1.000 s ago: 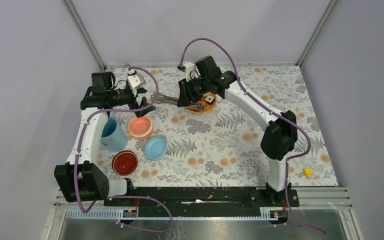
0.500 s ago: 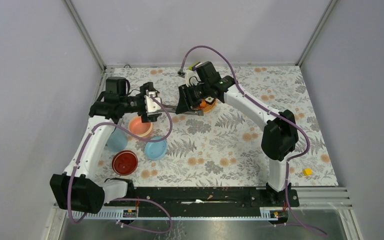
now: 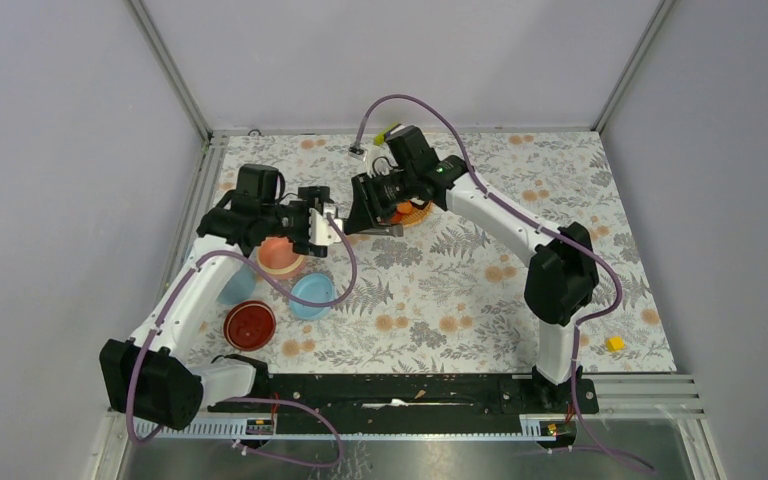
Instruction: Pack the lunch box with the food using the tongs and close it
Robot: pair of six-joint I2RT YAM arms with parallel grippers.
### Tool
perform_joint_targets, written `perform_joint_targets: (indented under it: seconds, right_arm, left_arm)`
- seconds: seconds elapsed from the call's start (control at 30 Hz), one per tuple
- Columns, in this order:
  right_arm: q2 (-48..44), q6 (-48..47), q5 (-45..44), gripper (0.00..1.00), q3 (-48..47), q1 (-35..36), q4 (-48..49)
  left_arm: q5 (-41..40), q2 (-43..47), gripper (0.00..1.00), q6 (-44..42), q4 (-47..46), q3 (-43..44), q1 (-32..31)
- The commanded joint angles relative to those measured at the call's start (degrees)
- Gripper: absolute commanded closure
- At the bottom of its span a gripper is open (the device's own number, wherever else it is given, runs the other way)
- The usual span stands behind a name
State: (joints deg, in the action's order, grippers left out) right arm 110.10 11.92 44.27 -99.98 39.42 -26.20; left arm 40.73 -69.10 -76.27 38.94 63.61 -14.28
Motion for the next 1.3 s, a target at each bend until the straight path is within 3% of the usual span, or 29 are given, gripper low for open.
perform_joint_targets:
  seconds: [0.0, 0.2, 0.37, 0.53, 0.87, 1.27]
  right_arm:
    - [-3.65, 0.21, 3.2, 0.59, 0.11, 1.59, 2.35]
    - [-4.03, 0.26, 4.22, 0.58, 0.4, 1.86, 2.36]
    - [-4.33, 0.15, 3.5, 0.57, 1.65, 2.47, 2.8]
    - [-4.03, -0.42, 1.89, 0.5, 1.85, 2.59, 2.33]
    - [-2.7, -3.95, -0.17, 0.41, -0.97, 3.22, -2.15]
    - [-0.67, -5.28, -0.64, 0.51, -3.72, 3.26, -5.27]
  left_arm:
    - [-4.25, -0.15, 0.24, -3.98, -1.23, -0.96, -1.74]
    - [-6.11, -0.32, 0.39, -4.9, -1.31, -1.31, -3.05]
    - [-7.17, -0.76, 0.63, -4.86, -1.23, -0.56, -3.54]
    - [-8.09, -0.95, 0.82, -3.3, -1.27, 0.18, -4.08]
    - [-9.6, -1.21, 0.83, -3.55, -1.32, 0.32, -4.35]
    - [-9.14, -1.07, 0.83, -1.53, -2.13, 1.13, -4.4]
